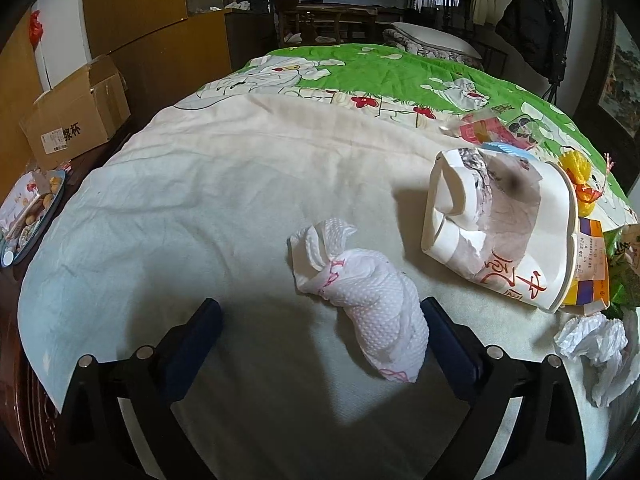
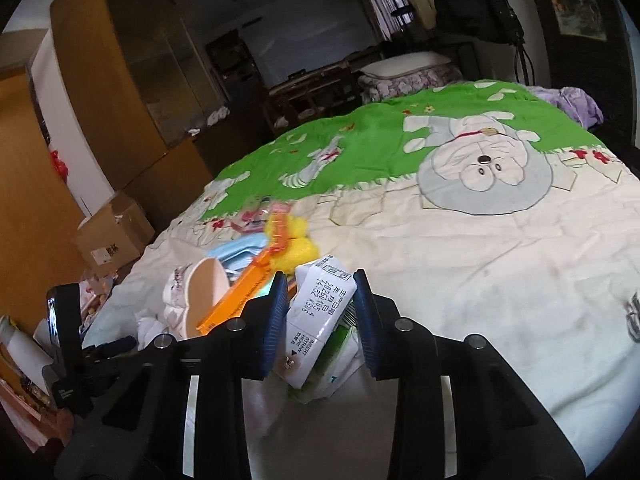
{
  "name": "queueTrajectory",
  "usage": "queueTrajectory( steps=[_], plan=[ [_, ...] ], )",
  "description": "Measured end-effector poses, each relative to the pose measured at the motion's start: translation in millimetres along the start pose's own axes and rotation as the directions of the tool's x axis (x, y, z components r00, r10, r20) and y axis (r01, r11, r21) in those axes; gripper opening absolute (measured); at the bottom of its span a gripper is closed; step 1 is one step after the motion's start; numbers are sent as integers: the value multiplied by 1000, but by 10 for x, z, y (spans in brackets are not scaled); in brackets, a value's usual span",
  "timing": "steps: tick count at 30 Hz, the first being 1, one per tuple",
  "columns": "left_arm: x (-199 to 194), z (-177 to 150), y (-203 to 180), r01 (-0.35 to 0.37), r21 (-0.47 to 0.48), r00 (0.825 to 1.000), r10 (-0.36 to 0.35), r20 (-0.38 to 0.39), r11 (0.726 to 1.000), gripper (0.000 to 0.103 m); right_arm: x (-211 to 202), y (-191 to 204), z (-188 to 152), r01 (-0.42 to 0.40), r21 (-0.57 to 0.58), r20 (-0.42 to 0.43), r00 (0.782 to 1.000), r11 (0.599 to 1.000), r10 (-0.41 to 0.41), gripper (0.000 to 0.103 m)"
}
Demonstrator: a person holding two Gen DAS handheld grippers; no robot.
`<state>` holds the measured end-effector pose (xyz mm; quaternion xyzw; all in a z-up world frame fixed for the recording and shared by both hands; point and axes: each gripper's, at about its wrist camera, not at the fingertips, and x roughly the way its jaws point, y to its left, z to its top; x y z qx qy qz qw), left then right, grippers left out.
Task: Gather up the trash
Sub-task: 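Grasp the white crumpled tissue with the left tool while the right tool grasps the white printed box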
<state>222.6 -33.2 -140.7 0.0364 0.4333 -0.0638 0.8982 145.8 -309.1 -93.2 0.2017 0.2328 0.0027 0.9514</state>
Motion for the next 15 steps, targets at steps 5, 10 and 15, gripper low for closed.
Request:
queueTrajectory(
  steps=[5,10,15],
  plan=[
    [2,1,-3,-1,0,1000,1,0,1000,97,46,-49,1,-31,20,-28,999,999,32,43],
    [3,1,-5,-2,1,1000,2,0,1000,97,129,61,-92,-46,-11,-58,997,999,45,58],
    [3,0,-5,-1,0,1000,1,0,1000,97,119,150,-114,-43,-46,-58,997,998,41,65]
  ],
)
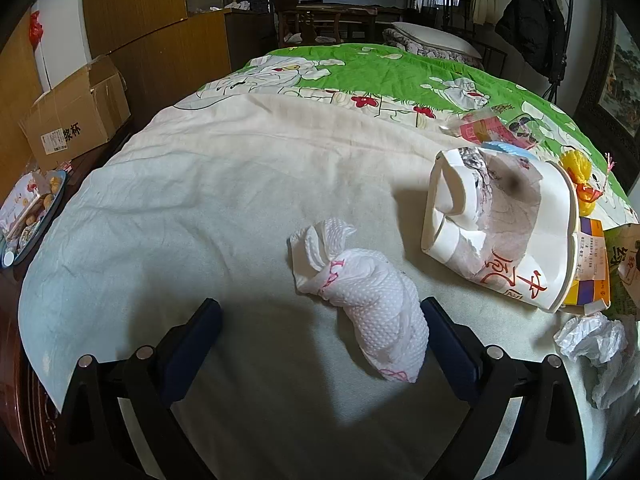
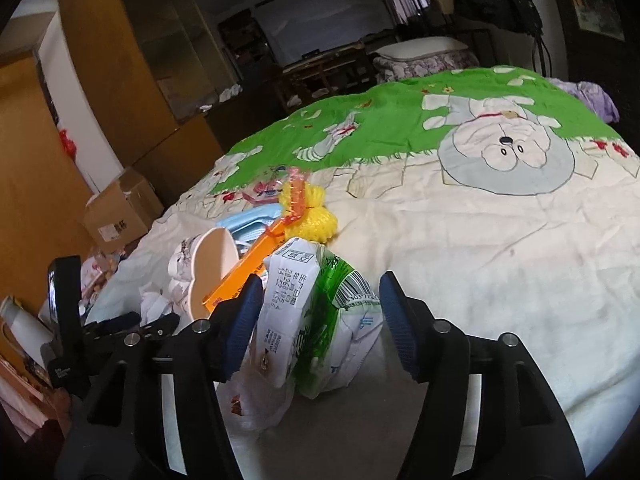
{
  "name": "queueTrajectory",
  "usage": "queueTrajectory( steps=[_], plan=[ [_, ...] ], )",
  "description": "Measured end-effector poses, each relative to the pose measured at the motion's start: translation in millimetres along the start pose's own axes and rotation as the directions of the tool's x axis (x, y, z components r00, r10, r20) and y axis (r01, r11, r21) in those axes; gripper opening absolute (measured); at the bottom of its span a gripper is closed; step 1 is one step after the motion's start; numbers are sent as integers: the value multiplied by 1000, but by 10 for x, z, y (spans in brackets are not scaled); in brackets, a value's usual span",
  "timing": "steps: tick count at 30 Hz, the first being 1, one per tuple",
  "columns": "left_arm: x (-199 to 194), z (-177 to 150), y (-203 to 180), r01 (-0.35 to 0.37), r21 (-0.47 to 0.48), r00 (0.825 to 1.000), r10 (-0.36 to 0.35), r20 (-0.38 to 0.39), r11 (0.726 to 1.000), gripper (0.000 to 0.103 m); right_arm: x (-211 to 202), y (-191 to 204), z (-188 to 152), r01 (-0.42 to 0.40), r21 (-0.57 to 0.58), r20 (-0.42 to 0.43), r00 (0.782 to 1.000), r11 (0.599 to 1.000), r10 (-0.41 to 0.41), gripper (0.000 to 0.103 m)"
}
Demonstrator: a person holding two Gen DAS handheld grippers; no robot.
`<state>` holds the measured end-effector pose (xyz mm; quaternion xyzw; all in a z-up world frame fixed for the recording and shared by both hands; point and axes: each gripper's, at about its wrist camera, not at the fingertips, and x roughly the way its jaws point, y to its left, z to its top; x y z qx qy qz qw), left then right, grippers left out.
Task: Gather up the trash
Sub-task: 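Grasp the white crumpled tissue with the left tool while the right tool grasps the white printed box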
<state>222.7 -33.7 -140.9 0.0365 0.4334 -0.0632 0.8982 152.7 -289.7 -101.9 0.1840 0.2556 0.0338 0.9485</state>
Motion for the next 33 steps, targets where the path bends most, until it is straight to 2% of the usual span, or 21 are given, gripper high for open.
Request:
queueTrajectory(
  steps=[3,7,9,12,14,15,16,20,23,30,31,33],
  plan=[
    [0,0,-1,0,0,1000,0,0,1000,97,83,-18,-26,4,14,-44,999,1000,-3,73],
    [-3,0,3,0,-1,1000,0,0,1000,97,234,-198,-31,8,111,-110,994,994,5,74],
    [-3,-1,4,-1,0,1000,1,0,1000,97,252,-268,-35,-5,149,-111,994,989,22,74],
    [-3,-1,3,-1,-1,1000,1,0,1000,97,257,-251,-51,0,138,-109,994,990,15,74],
    [-3,0,3,0,-1,1000,0,1,1000,97,246,-199,-53,7,109,-99,995,994,4,70],
    [-3,0,3,0,-1,1000,0,0,1000,97,219,-180,-54,4,98,-83,997,995,4,61],
    [-5,0,3,2,-1,1000,-2,0,1000,97,171,-143,-63,5,77,-56,998,997,-1,57],
    [-30,-4,16,3,1,1000,-3,1,1000,96,164,-94,-57,18,49,-51,999,999,-16,56],
    [-73,-1,50,11,-1,1000,-11,2,1000,89,211,-120,-48,26,63,-74,997,998,-21,57],
    [-69,68,113,14,-20,1000,-14,-4,1000,88,234,-141,-48,21,72,-84,996,997,-15,58],
    [-70,75,108,16,-18,1000,-16,1,1000,85,233,-141,-47,23,72,-83,996,997,-17,57],
    [-74,89,91,22,-4,1000,-22,7,1000,72,236,-138,-47,25,69,-81,997,997,-19,57]
  ],
)
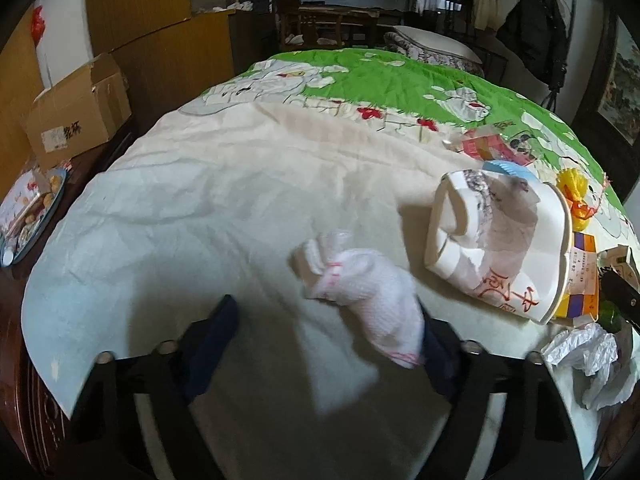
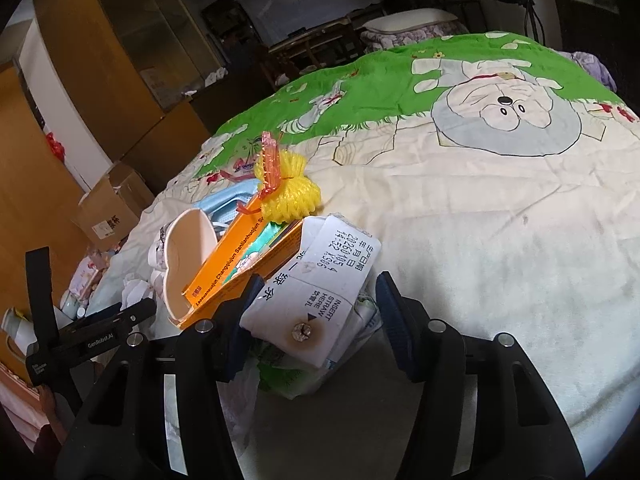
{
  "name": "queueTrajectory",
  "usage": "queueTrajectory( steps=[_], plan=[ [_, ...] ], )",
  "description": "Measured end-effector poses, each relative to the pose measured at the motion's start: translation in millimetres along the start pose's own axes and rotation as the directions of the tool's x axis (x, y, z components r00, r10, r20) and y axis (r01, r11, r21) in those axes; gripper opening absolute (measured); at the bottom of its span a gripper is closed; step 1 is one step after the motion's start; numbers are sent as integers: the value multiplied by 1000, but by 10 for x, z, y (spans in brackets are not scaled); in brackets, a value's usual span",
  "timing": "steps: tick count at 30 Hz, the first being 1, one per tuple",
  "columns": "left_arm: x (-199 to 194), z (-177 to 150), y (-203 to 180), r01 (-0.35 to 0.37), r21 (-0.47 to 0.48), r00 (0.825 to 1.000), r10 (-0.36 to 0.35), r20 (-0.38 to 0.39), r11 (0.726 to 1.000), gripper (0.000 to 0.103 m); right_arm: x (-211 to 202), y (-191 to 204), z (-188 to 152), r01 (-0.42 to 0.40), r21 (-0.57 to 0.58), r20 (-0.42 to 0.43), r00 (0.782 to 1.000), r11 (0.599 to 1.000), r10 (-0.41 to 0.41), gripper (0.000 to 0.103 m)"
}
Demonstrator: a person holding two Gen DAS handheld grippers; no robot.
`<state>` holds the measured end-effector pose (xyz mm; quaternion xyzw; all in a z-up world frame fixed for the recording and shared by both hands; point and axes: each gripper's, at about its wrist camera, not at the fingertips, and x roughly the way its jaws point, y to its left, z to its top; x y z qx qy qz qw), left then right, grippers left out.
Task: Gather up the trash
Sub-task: 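Grasp the white crumpled tissue with the left tool while the right tool grasps the white printed box, then carry both items to the red wastebasket and open both tools to drop them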
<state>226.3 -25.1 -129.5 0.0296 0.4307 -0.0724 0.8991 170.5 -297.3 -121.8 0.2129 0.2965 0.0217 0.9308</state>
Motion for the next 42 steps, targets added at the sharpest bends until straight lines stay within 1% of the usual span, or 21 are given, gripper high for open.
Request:
queueTrajectory(
  steps=[2,3,5,7,8,14,18,22,25,28,29,31,33,35,36,37,38,39,40,41,42],
  plan=[
    [1,31,-38,12,23,1000,-12,6,1000,51,-1,10,-1,4,-6,4,1000,1000,-4,56],
    [-3,41,-53,17,30,1000,-18,9,999,45,1,14,0,7,-9,4,1000,1000,-7,56],
    [-13,67,-69,44,33,999,-44,6,999,22,-6,15,3,10,-10,7,1000,1000,-10,56],
    [-63,81,-47,90,13,996,-90,2,996,14,-23,12,3,11,-9,15,1000,1000,-11,55],
    [-91,81,-43,98,9,995,-98,5,995,11,-32,10,0,10,-8,19,1000,1000,-10,55],
    [-510,52,17,97,3,993,-97,67,995,9,-234,17,9,13,3,87,996,1000,-14,51],
    [-831,19,58,80,15,990,-81,114,997,9,-457,52,43,-10,12,132,991,1000,8,51],
    [-1155,-20,78,73,23,984,-76,163,997,9,-753,167,64,-37,-19,196,980,999,40,51],
    [-1335,-68,72,69,27,979,-73,192,997,9,-963,178,87,-78,-3,235,969,997,77,51],
    [-1491,-116,78,72,25,974,-76,215,997,9,-1068,145,108,-126,24,247,962,992,117,52],
    [-1513,-129,79,74,25,973,-77,217,997,9,-1068,138,115,-116,28,247,963,993,105,54],
    [-1528,-153,88,71,20,974,-74,215,997,9,-976,146,133,2,8,231,973,1000,-3,52],
    [-1530,-168,104,71,15,975,-72,209,997,9,-959,127,114,77,-1,252,965,997,-74,51],
    [-1529,-175,119,68,12,975,-69,211,998,9,-1060,130,95,71,-2,311,948,997,-67,50],
    [-1524,-173,122,68,10,975,-68,211,998,9,-1105,168,92,100,-19,339,937,995,-88,50],
    [-1515,-167,128,72,6,975,-71,209,997,9,-1139,283,84,203,-85,389,908,975,-156,50],
    [-1498,-159,131,74,4,976,-73,207,997,9,-1142,372,66,282,-131,425,882,951,-203,50],
    [-1484,-155,129,77,2,976,-76,204,997,9,-1147,439,45,338,-170,460,858,926,-229,50],
    [-1468,-152,121,77,3,976,-76,202,997,9,-1175,434,53,304,-178,464,865,936,-193,50],
    [-1459,-159,119,77,5,977,-76,200,997,9,-1173,391,84,265,-152,443,880,952,-174,50],
    [-1446,-163,116,77,6,977,-77,197,997,9,-1159,364,105,268,-130,430,883,955,-189,50]
  ],
)
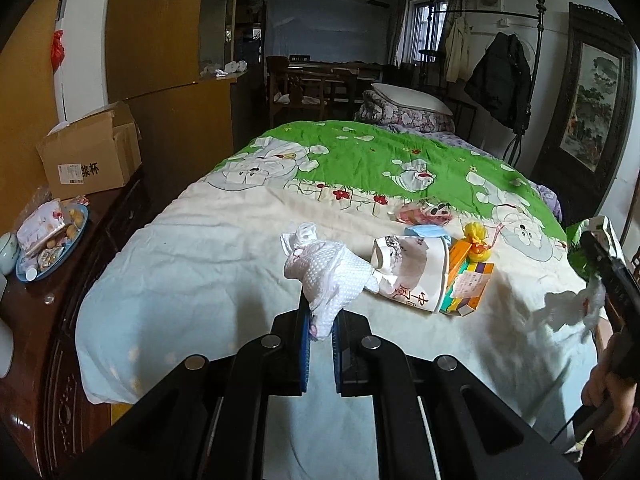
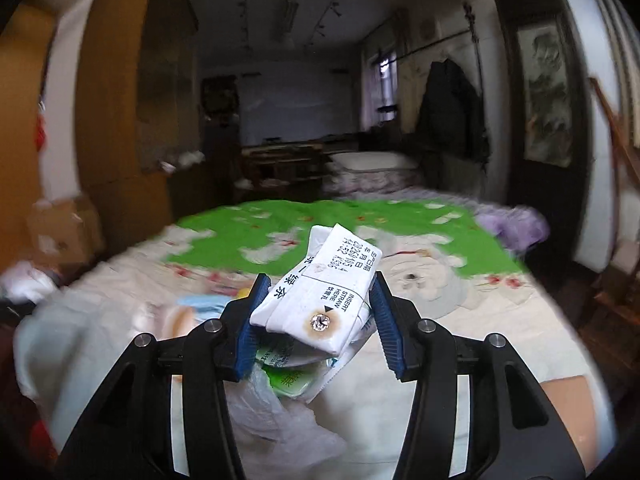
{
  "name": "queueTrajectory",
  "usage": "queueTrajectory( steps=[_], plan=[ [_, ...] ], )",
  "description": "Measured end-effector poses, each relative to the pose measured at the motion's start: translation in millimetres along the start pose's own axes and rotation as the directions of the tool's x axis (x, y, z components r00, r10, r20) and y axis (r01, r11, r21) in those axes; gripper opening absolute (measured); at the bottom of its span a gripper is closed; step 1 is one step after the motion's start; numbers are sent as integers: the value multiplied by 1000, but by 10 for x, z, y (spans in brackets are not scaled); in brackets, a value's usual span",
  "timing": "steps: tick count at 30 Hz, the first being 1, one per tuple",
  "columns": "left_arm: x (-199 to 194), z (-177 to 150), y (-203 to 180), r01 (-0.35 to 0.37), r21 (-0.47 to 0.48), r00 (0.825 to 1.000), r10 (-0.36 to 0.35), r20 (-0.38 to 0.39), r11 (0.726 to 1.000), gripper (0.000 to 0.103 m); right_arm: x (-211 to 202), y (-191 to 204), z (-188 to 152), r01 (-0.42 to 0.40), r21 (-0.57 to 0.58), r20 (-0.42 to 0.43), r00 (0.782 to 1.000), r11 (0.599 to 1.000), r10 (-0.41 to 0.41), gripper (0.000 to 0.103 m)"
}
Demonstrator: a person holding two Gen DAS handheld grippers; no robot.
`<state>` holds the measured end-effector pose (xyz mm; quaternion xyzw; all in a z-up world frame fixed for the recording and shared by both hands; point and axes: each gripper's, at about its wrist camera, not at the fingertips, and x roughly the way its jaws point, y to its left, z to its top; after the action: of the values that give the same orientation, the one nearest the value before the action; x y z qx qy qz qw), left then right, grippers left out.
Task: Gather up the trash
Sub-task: 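Carry both items to the red wastebasket and open both tools to drop them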
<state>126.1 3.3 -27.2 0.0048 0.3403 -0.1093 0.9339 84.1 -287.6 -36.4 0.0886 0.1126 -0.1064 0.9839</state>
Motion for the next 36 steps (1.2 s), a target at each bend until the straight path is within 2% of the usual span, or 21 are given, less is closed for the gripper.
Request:
queueTrajectory(
  steps=[1,4,6,9,11,14,15,16,17,20,22,25,27,29,30,31,32,33,34,35,36],
  plan=[
    [16,-3,-5,2,2,1000,-2,-5,1000,9,8,7,0,34,-16,8,999,999,-34,50],
    [41,-5,-18,-1,12,1000,1,-7,1000,9,-7,-199,76,-97,145,-26,994,985,102,50],
    [61,-2,-16,2,11,1000,-2,-8,1000,9,-46,-132,107,-28,60,5,1000,998,28,50],
    [100,-7,-17,5,14,1000,-5,-8,1000,9,27,-233,125,-141,179,-47,987,974,152,50],
    [113,-6,-16,9,7,1000,-9,-14,1000,9,29,-110,122,-46,65,-36,998,997,49,50],
    [153,-15,-1,9,13,1000,-9,-19,1000,9,107,-214,133,-238,242,-90,960,941,266,50],
    [167,-18,3,6,14,1000,-6,-20,1000,9,120,-156,131,-179,180,-93,976,967,198,50],
    [190,-19,12,10,11,1000,-9,-25,1000,9,144,-8,97,-51,34,-70,996,998,53,50],
    [209,-19,26,17,6,999,-17,-29,1000,9,210,73,45,9,-49,-78,997,999,-13,50],
    [234,-25,45,12,4,999,-12,-31,1000,9,365,-194,-37,-97,172,-171,977,980,127,50],
    [276,-28,63,23,-6,999,-23,-41,1000,9,374,-224,-65,-46,135,-169,983,990,68,50],
    [322,-46,53,24,2,999,-24,-42,1000,9,361,-352,-99,-137,264,-186,964,955,190,50],
    [355,-56,55,34,-3,998,-34,-47,999,9,268,-323,-38,-145,241,-158,970,960,187,50],
    [384,-62,51,38,-1,998,-38,-50,999,9,359,-386,0,-285,379,-144,922,880,361,50],
    [403,-72,47,36,2,998,-36,-52,999,9,356,-386,27,-291,401,-146,916,869,374,50],
    [437,-84,42,32,1,998,-32,-60,999,9,346,-305,57,-227,309,-162,944,924,286,50],
    [482,-99,42,35,-5,997,-35,-76,999,9,290,-88,69,-108,101,-140,983,989,121,50],
    [521,-116,40,42,-10,995,-42,-90,999,9,278,-27,63,-98,63,-141,984,993,106,50],
    [541,-136,34,43,-8,995,-44,-95,999,9,330,-79,35,-203,166,-181,956,965,232,50],
    [547,-152,27,39,-4,995,-39,-95,999,9,364,-133,11,-223,242,-202,940,944,273,50],
    [559,-162,27,33,-1,995,-33,-97,999,9,392,-167,-10,-186,268,-216,944,945,248,50]
  ],
)
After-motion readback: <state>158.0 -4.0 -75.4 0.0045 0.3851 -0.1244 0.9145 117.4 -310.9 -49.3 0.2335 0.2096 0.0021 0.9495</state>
